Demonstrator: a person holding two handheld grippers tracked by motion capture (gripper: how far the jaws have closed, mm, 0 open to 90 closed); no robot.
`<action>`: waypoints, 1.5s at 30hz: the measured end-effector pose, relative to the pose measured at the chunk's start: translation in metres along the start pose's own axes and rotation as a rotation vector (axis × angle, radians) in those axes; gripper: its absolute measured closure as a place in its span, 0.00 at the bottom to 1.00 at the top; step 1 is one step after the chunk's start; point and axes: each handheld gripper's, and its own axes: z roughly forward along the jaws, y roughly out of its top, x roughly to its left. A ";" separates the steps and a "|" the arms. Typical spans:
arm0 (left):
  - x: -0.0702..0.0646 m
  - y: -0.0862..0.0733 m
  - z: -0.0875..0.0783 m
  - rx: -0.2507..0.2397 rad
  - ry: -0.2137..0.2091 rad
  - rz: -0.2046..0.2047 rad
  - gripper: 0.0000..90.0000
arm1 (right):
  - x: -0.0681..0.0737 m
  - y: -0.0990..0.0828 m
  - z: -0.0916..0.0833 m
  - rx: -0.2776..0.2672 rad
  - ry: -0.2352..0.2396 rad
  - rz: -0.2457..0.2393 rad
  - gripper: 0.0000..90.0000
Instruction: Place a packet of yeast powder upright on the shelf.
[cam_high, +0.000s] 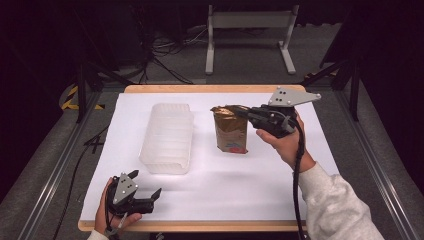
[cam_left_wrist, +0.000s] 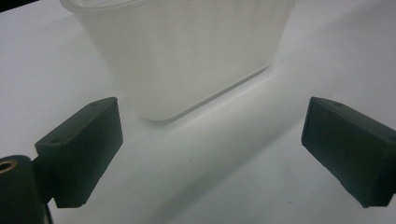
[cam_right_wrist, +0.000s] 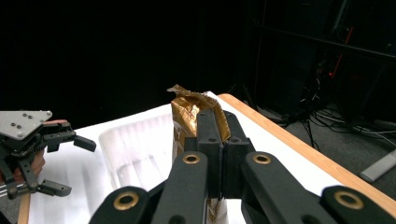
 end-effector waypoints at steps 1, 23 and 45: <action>0.000 0.000 0.000 0.000 -0.001 0.000 0.07 | 0.001 0.001 0.003 -0.001 0.007 -0.001 0.99; 0.000 0.000 0.000 -0.012 -0.016 -0.001 0.07 | 0.020 0.029 0.093 -0.009 0.073 -0.026 0.99; 0.001 -0.003 -0.003 -0.011 -0.012 -0.009 0.07 | 0.014 0.033 0.159 -0.010 0.060 -0.020 0.99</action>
